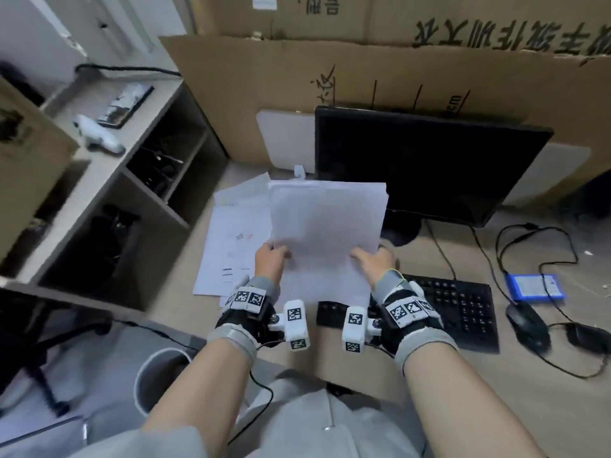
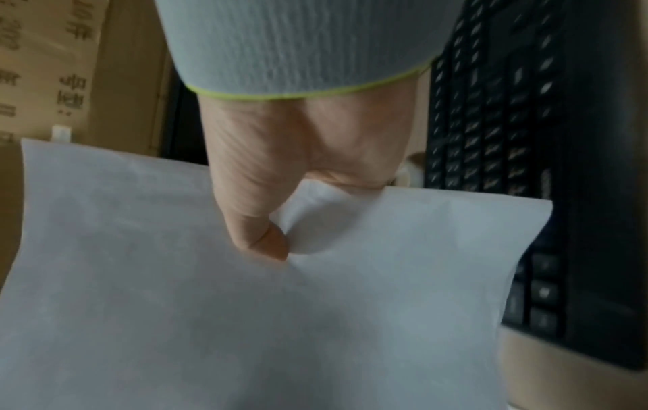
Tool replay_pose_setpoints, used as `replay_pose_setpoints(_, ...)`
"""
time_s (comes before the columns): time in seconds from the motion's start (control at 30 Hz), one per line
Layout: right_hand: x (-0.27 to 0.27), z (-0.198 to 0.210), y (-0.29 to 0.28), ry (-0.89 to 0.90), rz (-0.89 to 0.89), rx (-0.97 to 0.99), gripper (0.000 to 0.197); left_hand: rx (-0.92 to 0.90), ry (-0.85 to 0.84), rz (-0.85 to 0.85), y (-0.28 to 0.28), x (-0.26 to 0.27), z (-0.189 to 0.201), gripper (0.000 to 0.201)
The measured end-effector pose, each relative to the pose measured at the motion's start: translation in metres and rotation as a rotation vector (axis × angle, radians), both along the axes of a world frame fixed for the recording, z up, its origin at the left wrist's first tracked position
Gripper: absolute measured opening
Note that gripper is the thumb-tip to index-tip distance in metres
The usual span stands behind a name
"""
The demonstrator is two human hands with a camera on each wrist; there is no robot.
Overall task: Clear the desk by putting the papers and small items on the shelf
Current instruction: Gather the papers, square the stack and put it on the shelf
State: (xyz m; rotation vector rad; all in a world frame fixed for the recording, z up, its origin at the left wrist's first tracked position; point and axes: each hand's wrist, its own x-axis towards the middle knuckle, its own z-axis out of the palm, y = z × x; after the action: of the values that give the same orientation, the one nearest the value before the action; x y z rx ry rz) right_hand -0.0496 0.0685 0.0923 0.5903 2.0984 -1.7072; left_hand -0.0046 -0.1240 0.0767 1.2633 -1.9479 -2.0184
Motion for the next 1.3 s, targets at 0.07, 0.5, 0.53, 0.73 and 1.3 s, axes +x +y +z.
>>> replay_pose_setpoints(0.07, -0.004, 0.003, -0.03, 0.03, 0.071, -0.034, 0.008, 0.01, -0.052, 0.033, -0.025, 0.016, 0.004, 0.033)
replay_pose_setpoints(0.5, -0.028, -0.015, -0.185, -0.037, 0.323, -0.07, 0.024, -0.053, -0.089, 0.24, -0.151, 0.037, -0.006, 0.02)
replay_pose_setpoints(0.53, -0.03, -0.021, -0.193, -0.063, 0.327, -0.053, 0.025, -0.057, -0.104, 0.233, -0.157, 0.034, -0.009, 0.018)
replay_pose_setpoints(0.73, -0.047, -0.06, -0.247, -0.303, 0.355, 0.203, 0.041, 0.067, -0.398, 0.037, -0.228, -0.003, -0.08, 0.031)
replay_pose_setpoints(1.3, -0.041, -0.11, -0.304, -0.752, 0.233, 0.366, 0.076, 0.078, -0.666, -0.272, -0.293, -0.03, -0.113, 0.021)
